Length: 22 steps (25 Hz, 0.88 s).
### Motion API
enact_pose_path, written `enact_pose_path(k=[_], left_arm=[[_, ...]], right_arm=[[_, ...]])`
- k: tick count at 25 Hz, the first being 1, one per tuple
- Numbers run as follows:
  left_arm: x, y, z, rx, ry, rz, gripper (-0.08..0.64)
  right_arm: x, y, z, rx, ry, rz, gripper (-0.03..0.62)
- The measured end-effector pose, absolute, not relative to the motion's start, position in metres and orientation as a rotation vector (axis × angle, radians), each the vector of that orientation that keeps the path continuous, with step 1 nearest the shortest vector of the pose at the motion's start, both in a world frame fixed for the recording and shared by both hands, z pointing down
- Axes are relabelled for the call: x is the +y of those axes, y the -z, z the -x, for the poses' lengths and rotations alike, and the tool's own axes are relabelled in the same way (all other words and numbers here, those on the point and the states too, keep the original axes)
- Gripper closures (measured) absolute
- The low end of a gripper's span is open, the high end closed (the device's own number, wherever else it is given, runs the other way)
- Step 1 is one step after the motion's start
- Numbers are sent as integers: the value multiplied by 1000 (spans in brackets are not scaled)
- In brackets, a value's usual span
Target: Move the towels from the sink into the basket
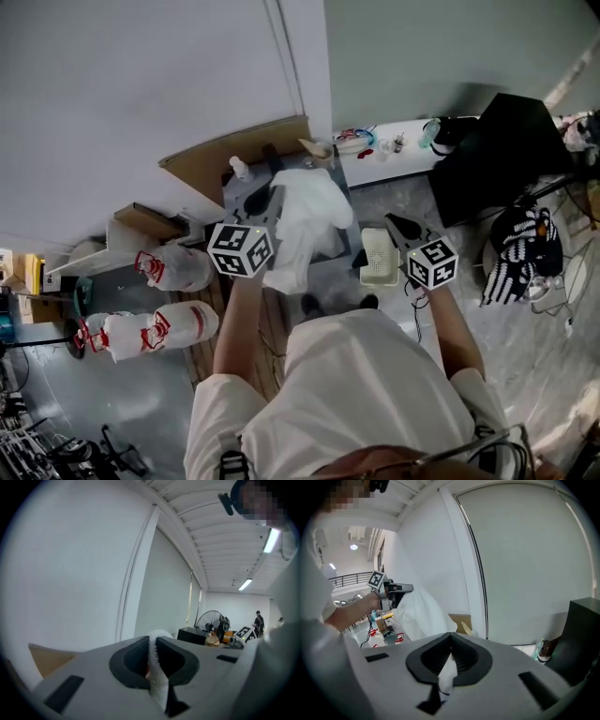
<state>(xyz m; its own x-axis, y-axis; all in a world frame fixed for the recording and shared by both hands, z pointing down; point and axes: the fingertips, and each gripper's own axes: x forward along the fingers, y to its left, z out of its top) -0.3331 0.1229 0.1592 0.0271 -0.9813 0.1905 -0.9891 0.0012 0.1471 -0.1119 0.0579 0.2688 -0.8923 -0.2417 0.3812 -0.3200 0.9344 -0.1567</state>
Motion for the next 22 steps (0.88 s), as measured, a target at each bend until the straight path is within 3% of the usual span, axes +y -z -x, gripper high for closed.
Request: enact_pose_path(k=[12, 22], left_arm=[[73, -114, 251, -1844, -53, -2325, 528], [21, -152, 123, -1486, -125, -2492, 528]], right_arm=[[37, -236, 68, -2780, -257, -555, 589], [28, -256, -50, -2675, -325, -876, 588]])
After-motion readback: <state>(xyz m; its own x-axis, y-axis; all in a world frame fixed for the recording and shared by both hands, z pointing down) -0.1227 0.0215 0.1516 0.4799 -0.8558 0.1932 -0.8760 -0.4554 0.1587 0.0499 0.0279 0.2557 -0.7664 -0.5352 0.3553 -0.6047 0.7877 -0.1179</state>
